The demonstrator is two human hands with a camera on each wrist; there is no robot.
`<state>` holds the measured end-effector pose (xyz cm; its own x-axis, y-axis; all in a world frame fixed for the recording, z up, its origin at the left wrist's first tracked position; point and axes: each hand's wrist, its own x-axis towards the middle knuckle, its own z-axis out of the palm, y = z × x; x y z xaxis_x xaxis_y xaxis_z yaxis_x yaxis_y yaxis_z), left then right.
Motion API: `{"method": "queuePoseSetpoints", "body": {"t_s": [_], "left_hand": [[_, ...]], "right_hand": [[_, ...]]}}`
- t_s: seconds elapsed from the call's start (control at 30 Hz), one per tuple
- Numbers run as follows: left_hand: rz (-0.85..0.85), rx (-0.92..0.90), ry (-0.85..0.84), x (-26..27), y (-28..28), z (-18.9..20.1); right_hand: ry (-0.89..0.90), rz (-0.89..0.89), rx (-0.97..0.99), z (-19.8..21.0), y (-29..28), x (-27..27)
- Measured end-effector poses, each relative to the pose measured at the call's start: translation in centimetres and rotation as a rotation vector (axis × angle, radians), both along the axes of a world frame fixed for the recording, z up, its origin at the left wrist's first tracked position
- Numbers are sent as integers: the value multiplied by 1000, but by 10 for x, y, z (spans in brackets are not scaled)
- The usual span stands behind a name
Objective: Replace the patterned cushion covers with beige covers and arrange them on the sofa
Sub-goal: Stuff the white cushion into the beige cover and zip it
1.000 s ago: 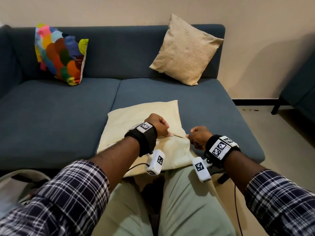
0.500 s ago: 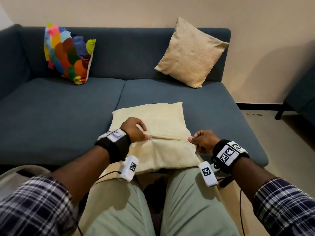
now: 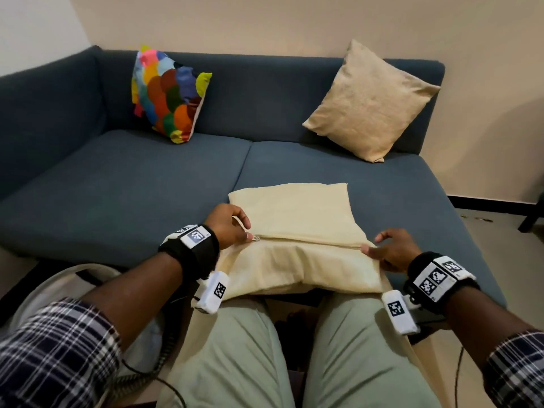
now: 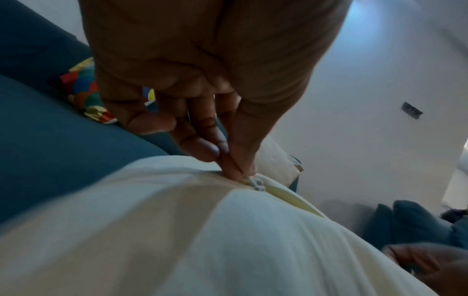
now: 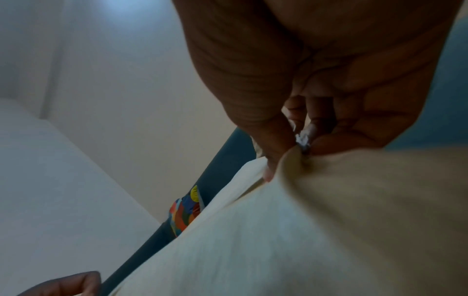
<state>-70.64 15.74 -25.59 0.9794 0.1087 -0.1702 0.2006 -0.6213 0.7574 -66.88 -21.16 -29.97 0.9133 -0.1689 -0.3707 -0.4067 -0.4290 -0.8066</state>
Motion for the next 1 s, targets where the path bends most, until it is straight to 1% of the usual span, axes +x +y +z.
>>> {"method": "queuePoseSetpoints", "body": {"t_s": [0.03,0.07,0.1,0.13,0.17,0.27,0.33,0.4,0.53,0.67,0.73,0.83,0.9,1.0], "left_hand": [[15,-16,3,-3,7,-1],[25,-29,3,-6,14,-1],[20,-36,0,-8,18,-3],[8,-41,-4,-10,20,-4],[-3,-43,-7,-12,21,-5],[-15,-47,1,-12,16,-3],[-14,-72,25,-10,14,1],[-5,-94,52,-7,14,4],[50,-95,105,-5,14,4],[77,-79,105,-6,16,-2],[68,-85,111,-9,23,-3],[97,-121,127,-20,40,-6],[139,-155,183,-32,53,-10],[154,-152,265,-42,68,-19]], "right_hand": [[-33,9,-83,-1,-2,1],[-83,45,-208,0,-1,2],[-144,101,-338,4,4,1],[-211,172,-426,11,14,0],[-281,251,-454,18,28,-1],[-439,517,-384,41,78,-7],[-475,696,-384,49,113,-10],[-448,772,-388,47,144,-8],[-404,755,-468,29,181,-1],[-408,689,-528,24,187,0],[-415,658,-507,24,183,2],[-404,628,-404,21,171,6],[-401,610,-354,20,164,8],[-392,622,-352,19,163,5]]}}
